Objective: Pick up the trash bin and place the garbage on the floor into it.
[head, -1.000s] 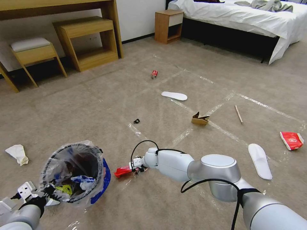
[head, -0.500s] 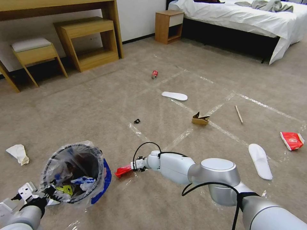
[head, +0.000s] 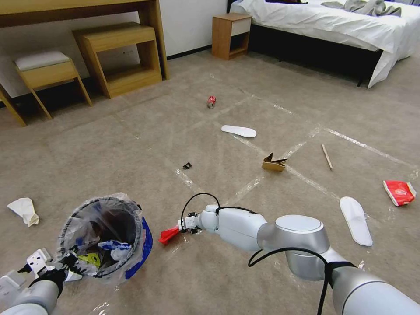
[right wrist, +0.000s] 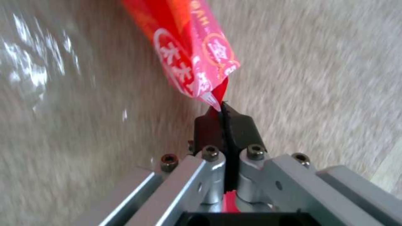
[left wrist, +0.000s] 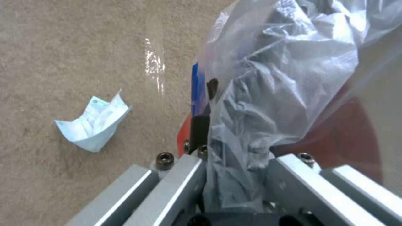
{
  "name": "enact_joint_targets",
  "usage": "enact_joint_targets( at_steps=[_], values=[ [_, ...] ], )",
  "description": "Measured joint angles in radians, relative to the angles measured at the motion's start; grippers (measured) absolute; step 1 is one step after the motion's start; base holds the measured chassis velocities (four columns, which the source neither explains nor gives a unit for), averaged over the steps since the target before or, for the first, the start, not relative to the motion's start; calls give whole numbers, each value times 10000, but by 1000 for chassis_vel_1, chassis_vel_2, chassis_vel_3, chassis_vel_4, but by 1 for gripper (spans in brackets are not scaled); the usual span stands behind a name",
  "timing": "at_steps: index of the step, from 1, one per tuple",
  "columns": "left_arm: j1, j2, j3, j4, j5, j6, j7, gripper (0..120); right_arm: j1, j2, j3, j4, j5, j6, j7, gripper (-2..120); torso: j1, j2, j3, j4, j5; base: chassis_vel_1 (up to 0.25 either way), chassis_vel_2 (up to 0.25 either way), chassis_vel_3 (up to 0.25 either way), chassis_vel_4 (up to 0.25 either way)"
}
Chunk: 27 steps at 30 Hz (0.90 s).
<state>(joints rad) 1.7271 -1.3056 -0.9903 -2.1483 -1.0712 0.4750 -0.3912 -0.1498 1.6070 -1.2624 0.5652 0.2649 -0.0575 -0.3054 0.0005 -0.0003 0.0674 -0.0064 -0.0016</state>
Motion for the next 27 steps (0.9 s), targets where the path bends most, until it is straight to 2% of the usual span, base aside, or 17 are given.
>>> enact_joint_targets(
  at_steps=[4, 7, 10, 18, 20, 24, 27],
  values=[
    [-28, 78, -9, 54, -16, 31, -35, 0, 247, -10, 239, 783, 623, -70, 174, 0, 0, 0, -1, 4, 3, 0, 0, 0, 0],
    [-65, 163, -10, 98, -47, 52, -60, 0, 455, -367, 472, 1487, 1083, -156, 332, 0, 0, 1, -1, 10, 6, 0, 0, 0, 0],
    [-147, 324, -21, 134, -165, 123, -135, 0, 802, -1137, 795, 2357, 1485, -323, 504, 0, 0, 0, -1, -5, 3, 0, 0, 0, 0],
    [-190, 560, 26, 235, -208, 198, -181, 0, 1288, -2442, 1487, 3844, 2050, -362, 726, 0, 0, 1, -1, 2, 4, 0, 0, 0, 0],
    [-182, 587, 32, 251, -210, 204, -182, 0, 1315, -2557, 1576, 4046, 2137, -370, 759, 0, 0, 1, -1, 1, 4, 0, 0, 0, 0],
    [-178, 711, 45, 304, -257, 249, -203, 0, 1395, -3093, 2255, 5106, 2604, -399, 944, 0, 0, 1, -1, 2, 3, 0, 0, 0, 0],
    [-190, 871, 75, 297, -447, 384, -287, 0, 1342, -3567, 3264, 6191, 3115, -347, 1146, 0, 0, 1, -1, 4, 2, 0, 0, 0, 0]
  ],
)
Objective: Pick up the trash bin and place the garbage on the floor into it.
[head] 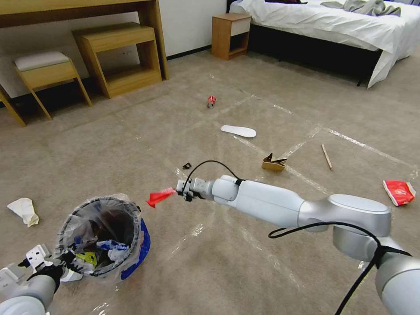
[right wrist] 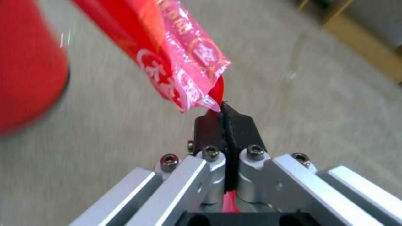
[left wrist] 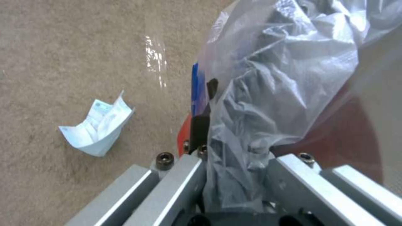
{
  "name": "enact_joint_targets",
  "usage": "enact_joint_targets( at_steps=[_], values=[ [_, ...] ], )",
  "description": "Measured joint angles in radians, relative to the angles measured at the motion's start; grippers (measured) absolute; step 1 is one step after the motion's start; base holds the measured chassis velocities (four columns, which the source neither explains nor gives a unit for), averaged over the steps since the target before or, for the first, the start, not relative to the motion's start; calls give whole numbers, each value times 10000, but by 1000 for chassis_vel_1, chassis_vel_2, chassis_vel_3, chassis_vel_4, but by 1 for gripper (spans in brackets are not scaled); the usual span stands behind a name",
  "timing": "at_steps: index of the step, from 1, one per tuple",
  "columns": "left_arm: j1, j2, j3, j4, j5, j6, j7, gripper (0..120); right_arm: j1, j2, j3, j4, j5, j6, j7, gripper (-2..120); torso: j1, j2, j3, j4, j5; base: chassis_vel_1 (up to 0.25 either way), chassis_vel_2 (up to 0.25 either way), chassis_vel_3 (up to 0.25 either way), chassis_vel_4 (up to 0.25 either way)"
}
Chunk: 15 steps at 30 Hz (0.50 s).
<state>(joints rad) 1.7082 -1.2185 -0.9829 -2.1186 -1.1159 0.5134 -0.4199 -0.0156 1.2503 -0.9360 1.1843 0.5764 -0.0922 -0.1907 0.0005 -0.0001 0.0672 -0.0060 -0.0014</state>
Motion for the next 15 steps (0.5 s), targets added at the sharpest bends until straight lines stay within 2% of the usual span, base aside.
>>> enact_joint_targets(
  at_steps=[5, 8, 13, 15],
  values=[
    [-28, 219, 34, -16, -140, 85, -32, 0, -92, -591, 951, 1266, 802, 250, 168, 0, 0, 1, -1, -2, 0, 0, 0, 0, 0],
    [-30, 399, 119, -21, -242, 186, -39, 0, -231, -1067, 1549, 2248, 1740, 828, 212, 0, 1, 2, -1, -8, 0, 0, 0, 0, 0],
    [72, 453, 108, -77, -298, 233, -44, 0, -300, -1041, 1670, 2772, 2133, 1417, 200, 0, 0, 2, -1, -3, 2, 0, 0, 0, 0],
    [100, 497, 106, -138, -323, 273, -56, 0, -373, -862, 1546, 3466, 2946, 1919, 375, 0, 0, 2, -1, 0, 0, 0, 0, 0, 0]
  ],
)
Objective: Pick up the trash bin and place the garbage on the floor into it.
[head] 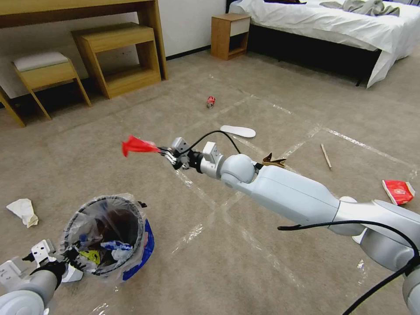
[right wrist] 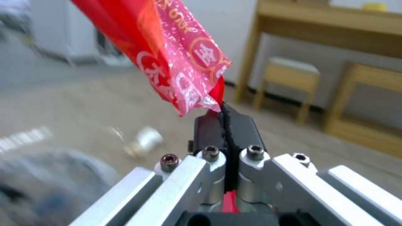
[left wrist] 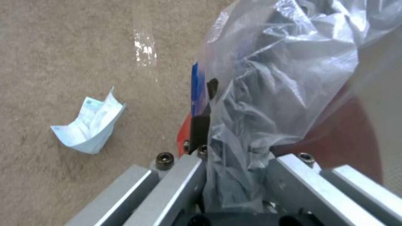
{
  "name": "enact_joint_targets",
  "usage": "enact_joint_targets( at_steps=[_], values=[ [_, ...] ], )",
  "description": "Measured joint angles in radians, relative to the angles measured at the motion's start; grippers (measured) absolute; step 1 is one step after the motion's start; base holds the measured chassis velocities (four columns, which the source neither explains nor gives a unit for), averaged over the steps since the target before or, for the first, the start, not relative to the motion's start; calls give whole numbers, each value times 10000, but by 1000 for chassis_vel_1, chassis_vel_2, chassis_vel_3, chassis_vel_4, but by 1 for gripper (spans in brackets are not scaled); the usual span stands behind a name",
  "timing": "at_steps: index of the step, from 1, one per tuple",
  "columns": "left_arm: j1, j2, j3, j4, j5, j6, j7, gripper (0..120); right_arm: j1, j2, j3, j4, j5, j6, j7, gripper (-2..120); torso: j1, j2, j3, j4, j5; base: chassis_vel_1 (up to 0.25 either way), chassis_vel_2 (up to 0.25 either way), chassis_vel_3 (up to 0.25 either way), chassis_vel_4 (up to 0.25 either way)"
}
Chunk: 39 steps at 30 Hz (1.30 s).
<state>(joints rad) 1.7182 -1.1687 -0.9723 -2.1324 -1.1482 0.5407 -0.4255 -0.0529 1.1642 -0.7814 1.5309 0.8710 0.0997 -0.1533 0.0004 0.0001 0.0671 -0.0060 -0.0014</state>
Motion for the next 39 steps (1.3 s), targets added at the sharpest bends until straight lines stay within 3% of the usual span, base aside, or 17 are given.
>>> enact_joint_targets(
  at_steps=[13, 22, 39],
  values=[
    [-20, -80, -38, -89, -10, 9, -36, 0, -26, 1266, -1208, 1738, 1889, 487, 905, 0, 0, 0, 0, -2, -2, 0, 0, 0, 0],
    [-110, -128, -57, -125, -29, 9, -52, 0, -67, 1896, -2203, 1555, 2658, 925, 1014, 0, 0, 0, 1, -2, -2, 0, 0, 0, 0],
    [-16, -322, -91, -419, -38, 4, -52, 0, -551, 2338, -2845, 216, 2427, 1327, 796, 0, 0, -1, 1, -1, 0, 0, 0, 0, 0]
  ],
)
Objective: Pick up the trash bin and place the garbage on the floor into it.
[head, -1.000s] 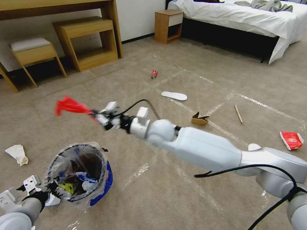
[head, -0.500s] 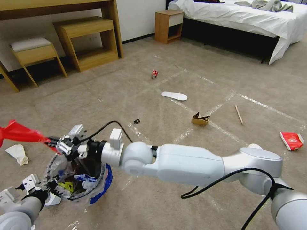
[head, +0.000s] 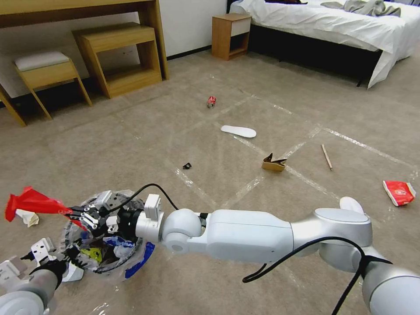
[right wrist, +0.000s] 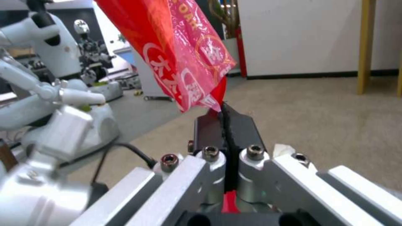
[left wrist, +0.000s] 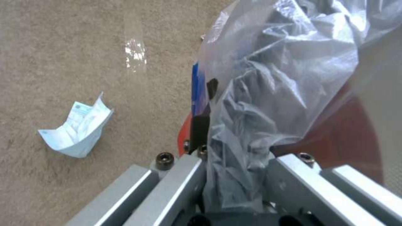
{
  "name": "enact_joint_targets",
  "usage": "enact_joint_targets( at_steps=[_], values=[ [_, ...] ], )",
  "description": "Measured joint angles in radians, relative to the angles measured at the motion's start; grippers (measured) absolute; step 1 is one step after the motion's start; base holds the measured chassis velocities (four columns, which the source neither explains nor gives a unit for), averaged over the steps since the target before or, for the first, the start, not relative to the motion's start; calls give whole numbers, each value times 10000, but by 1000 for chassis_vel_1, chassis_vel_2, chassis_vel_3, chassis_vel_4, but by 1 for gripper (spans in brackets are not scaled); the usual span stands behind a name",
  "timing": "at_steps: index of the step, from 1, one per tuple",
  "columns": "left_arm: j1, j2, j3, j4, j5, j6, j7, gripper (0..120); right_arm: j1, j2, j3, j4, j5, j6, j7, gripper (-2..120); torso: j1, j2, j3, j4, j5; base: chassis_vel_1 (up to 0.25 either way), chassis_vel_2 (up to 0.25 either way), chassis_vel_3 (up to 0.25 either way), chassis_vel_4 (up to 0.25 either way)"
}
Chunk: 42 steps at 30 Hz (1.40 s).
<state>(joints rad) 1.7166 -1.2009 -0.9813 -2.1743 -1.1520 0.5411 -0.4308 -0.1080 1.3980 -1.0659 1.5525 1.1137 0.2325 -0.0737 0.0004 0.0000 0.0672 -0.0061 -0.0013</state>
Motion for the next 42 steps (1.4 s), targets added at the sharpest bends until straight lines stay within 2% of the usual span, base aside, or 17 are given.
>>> enact_joint_targets(
  at_steps=[8, 25, 26, 27, 28, 30, 31, 35, 37, 38, 39, 42],
  values=[
    [20, 133, -5, -57, -92, -13, 3, 0, -374, -46, -53, -439, -309, 184, -27, 0, 0, 1, 0, -1, -1, 0, 0, 0, 0],
    [66, 148, -104, -251, -207, -23, -3, 0, -520, -167, -413, -614, -585, 210, 135, 0, 0, 0, 0, 0, 0, 0, 0, 0, 0],
    [67, 145, -109, -264, -214, -24, -4, 0, -521, -171, -446, -624, -588, 210, 135, 2, 0, 0, 0, -1, 0, 0, 0, 0, 0],
    [72, 141, -114, -269, -219, -26, -5, 0, -528, -176, -483, -649, -619, 213, 134, 10, 0, 0, 0, -1, 0, 0, 0, 0, 0],
    [72, 141, -114, -269, -219, -26, -5, 0, -528, -176, -483, -649, -619, 213, 134, 10, 0, 0, 0, -1, 0, 0, 0, 0, 0],
    [82, 140, -123, -269, -221, -28, -7, 0, -550, -183, -506, -676, -657, 220, 132, 20, 0, -1, 0, 0, 0, 0, 0, 0, 0],
    [82, 140, -123, -269, -221, -28, -7, 0, -550, -183, -506, -676, -657, 220, 132, 20, 0, -1, 0, 0, 0, 0, 0, 0, 0],
    [79, 138, -130, -263, -227, -35, -10, 0, -570, -168, -512, -683, -675, 226, 131, 40, 0, -1, 0, -1, 0, 0, 0, 0, 0],
    [77, 138, -130, -257, -227, -36, -10, 0, -570, -157, -513, -677, -673, 226, 129, 42, 0, -1, 0, -1, 0, 0, 0, 0, 0],
    [74, 133, -130, -245, -227, -37, -10, 0, -558, -143, -515, -675, -672, 225, 119, 50, 0, -1, 0, 0, 0, 0, 0, 0, 0],
    [74, 133, -130, -245, -227, -37, -10, 0, -558, -143, -515, -675, -672, 225, 119, 50, 0, -1, 0, 0, 0, 0, 0, 0, 0],
    [75, 127, -130, -218, -226, -40, -11, 0, -513, -131, -518, -684, -670, 226, 93, 65, 0, -1, 0, -1, 0, 0, 0, 0, 0]
  ],
)
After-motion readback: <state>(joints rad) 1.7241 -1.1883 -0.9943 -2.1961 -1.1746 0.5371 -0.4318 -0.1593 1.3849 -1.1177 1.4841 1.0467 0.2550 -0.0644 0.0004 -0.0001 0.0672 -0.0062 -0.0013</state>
